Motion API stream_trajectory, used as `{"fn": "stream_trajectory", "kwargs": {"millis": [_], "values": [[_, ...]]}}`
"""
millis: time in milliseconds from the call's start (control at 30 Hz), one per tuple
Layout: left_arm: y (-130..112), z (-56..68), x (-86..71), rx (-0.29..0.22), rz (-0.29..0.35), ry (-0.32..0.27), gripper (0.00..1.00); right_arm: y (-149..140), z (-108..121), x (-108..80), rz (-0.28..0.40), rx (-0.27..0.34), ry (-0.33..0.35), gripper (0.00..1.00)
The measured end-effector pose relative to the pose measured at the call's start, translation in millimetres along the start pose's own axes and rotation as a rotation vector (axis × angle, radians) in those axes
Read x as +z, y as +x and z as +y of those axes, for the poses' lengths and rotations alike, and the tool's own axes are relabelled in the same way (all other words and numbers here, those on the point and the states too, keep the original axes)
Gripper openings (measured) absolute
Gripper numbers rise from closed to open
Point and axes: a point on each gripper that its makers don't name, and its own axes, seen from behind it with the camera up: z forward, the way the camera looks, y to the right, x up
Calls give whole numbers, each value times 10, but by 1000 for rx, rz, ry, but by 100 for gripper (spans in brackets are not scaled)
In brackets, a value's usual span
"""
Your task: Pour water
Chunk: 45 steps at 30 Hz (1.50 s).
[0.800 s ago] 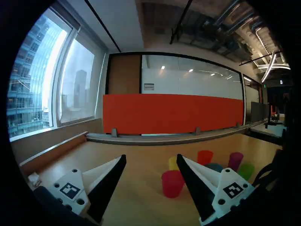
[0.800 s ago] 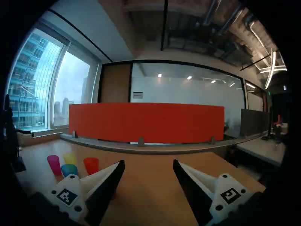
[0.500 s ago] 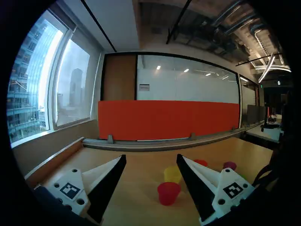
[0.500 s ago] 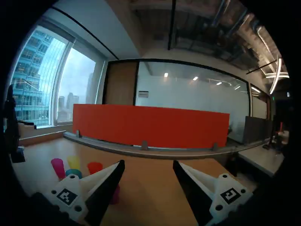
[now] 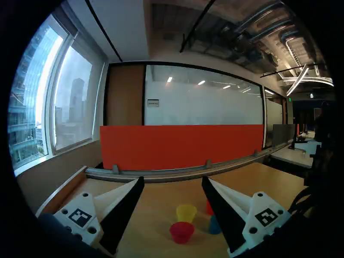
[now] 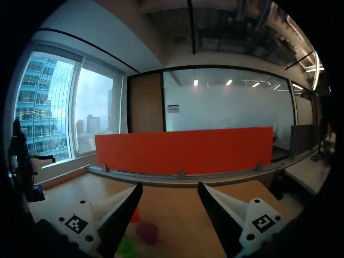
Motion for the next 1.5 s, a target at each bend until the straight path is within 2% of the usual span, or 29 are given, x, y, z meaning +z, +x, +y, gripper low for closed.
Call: {"fn": "stream_trajectory", "kwargs": {"millis": [200, 400, 600, 700, 1000, 1200, 1500], "values": [[-56, 182, 23, 2, -32, -79, 100, 48, -25, -16, 7, -20, 29, 99], [-39, 358, 42, -15, -39, -172, 100, 71, -177, -61, -1, -40, 106, 99], [27, 510, 29, 1, -30, -260, 100, 62, -415, -130, -7, -91, 203, 99], [43, 553, 26, 8, -31, -285, 100, 59, -538, -170, -16, -105, 248, 99], [62, 692, 22, 11, -49, -367, 100, 78, -729, -226, -39, -87, 345, 99], [0, 774, 37, 25, -71, -404, 100, 75, -801, -249, -57, -100, 369, 99], [-193, 914, 41, 45, -132, -471, 100, -145, -915, -298, -128, -129, 422, 99]]}}
